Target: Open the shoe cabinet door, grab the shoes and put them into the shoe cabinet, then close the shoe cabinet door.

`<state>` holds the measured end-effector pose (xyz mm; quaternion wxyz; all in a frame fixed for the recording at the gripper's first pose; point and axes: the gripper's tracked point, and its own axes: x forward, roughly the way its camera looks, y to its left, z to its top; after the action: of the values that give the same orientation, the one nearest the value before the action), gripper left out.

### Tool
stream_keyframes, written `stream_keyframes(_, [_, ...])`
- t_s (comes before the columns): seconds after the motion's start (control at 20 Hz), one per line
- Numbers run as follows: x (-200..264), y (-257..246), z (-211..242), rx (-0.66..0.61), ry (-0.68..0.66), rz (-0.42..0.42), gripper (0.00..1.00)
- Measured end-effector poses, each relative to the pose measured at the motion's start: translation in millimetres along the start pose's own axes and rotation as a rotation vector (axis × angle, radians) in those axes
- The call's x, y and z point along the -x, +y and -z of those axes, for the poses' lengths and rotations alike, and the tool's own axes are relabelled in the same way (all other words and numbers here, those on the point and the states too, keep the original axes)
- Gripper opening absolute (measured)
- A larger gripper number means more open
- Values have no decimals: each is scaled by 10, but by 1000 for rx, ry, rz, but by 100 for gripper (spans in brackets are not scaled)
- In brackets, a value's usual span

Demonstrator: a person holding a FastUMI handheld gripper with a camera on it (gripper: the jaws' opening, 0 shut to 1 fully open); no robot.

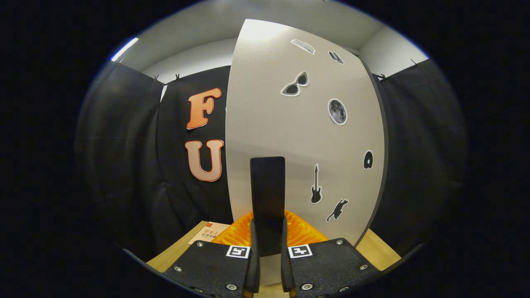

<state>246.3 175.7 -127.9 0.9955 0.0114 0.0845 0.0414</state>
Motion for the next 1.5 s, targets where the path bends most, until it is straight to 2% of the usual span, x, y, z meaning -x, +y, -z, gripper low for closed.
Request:
stream_keyframes(0.45, [300, -290, 3, 19, -23, 53, 19])
stream_keyframes(1.05, [671, -1007, 28, -54, -34, 95, 16])
stream_keyframes(1.25, [732, -1319, 62, -82, -32, 60, 15])
stream_keyframes(1.5, [826, -1622, 193, -22, -16, 38, 15])
